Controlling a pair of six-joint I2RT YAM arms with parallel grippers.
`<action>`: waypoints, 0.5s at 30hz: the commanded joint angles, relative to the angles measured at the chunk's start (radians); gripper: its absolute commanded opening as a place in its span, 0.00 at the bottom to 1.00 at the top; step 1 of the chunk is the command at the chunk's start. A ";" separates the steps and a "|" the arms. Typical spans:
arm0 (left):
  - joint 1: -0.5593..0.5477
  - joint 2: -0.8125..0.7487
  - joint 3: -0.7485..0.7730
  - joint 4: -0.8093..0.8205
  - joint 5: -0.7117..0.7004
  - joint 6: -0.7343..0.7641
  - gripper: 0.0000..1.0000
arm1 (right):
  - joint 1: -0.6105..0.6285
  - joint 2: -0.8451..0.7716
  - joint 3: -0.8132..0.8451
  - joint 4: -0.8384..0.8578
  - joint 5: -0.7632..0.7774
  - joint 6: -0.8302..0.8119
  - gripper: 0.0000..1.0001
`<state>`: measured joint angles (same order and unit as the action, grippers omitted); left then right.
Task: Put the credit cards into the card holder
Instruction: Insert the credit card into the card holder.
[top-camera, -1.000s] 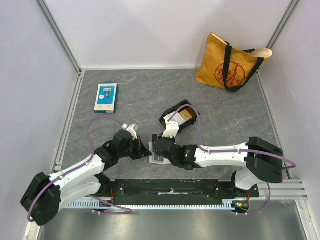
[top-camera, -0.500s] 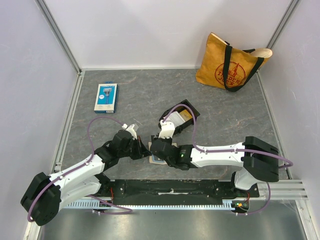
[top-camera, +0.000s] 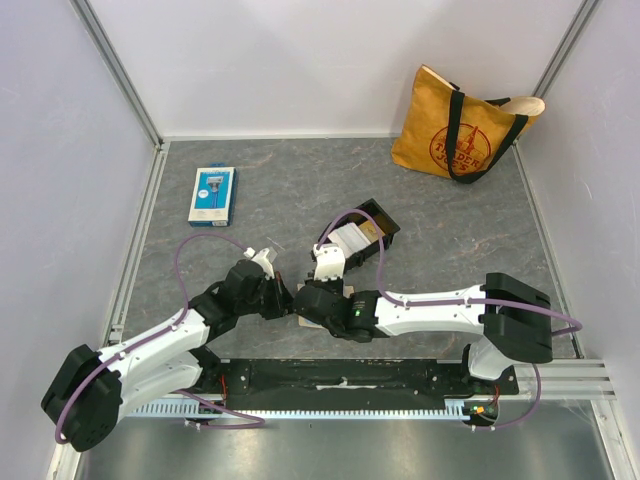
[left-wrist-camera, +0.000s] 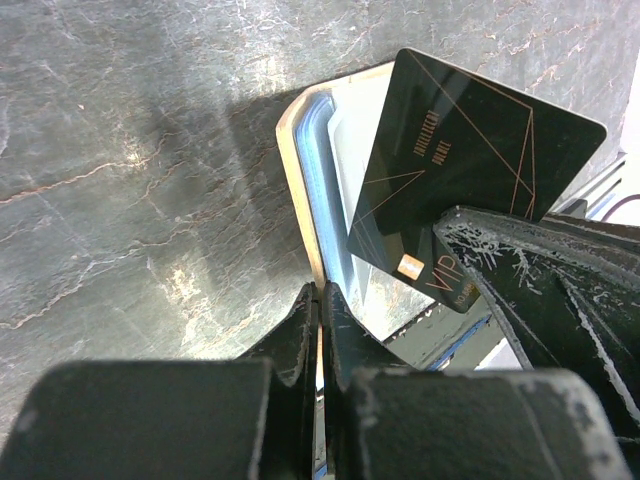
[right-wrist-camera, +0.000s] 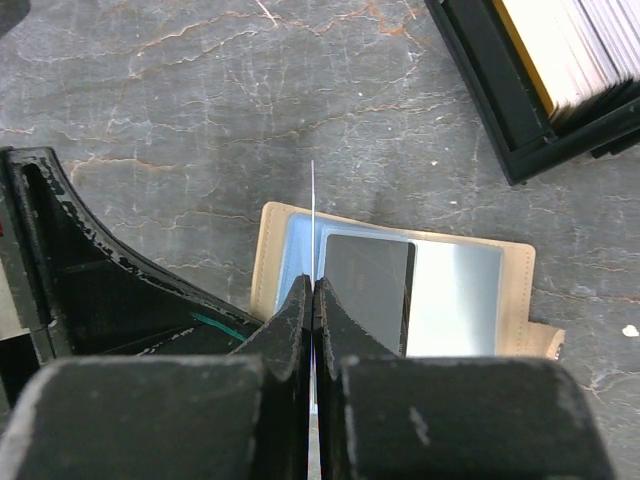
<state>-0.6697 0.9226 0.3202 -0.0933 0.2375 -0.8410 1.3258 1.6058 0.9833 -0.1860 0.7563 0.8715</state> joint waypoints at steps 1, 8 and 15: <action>-0.004 -0.011 0.000 0.043 -0.003 -0.024 0.02 | 0.007 -0.013 0.043 -0.055 0.080 0.001 0.00; -0.002 -0.016 -0.001 0.032 -0.007 -0.018 0.02 | 0.007 -0.024 0.052 -0.130 0.113 0.012 0.00; -0.002 -0.014 -0.001 0.026 -0.014 -0.012 0.02 | 0.007 -0.049 0.043 -0.179 0.140 0.023 0.00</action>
<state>-0.6697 0.9218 0.3202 -0.0940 0.2363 -0.8410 1.3270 1.6035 0.9966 -0.3244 0.8253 0.8715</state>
